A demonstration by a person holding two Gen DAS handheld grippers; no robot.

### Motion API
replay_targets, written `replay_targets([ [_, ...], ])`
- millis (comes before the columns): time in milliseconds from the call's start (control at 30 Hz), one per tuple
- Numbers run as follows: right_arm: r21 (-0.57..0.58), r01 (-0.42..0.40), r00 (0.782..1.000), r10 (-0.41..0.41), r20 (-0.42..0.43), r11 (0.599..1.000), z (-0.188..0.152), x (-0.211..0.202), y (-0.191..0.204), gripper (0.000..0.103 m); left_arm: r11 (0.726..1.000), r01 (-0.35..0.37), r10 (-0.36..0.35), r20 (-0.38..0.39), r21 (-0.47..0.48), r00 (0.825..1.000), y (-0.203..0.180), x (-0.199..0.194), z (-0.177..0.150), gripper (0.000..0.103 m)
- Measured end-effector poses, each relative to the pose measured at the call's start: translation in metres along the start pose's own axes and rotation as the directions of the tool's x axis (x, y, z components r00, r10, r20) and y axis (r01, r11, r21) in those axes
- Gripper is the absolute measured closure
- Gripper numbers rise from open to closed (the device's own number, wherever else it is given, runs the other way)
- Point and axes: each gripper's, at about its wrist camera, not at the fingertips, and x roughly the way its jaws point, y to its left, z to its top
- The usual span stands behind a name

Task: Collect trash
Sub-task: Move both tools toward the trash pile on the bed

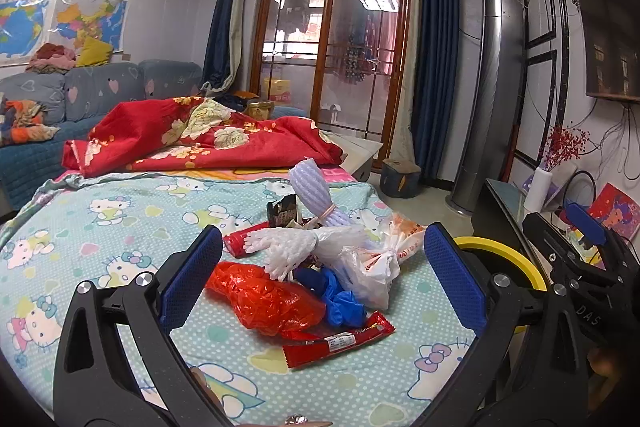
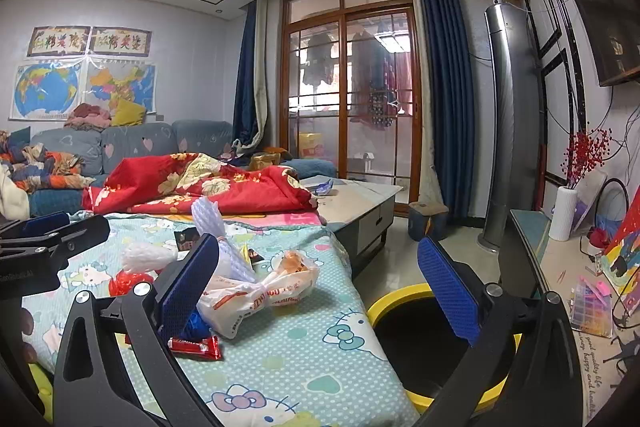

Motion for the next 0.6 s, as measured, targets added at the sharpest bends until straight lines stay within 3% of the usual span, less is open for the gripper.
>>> replay_targets([
  [600,-0.004,-0.004,1.0,0.004,-0.008,1.0,-0.002,0.0021,0.002,0.006,1.0,0.001,-0.001,0.002,0.0,1.0,-0.003,0.0,0.0021,0.01],
])
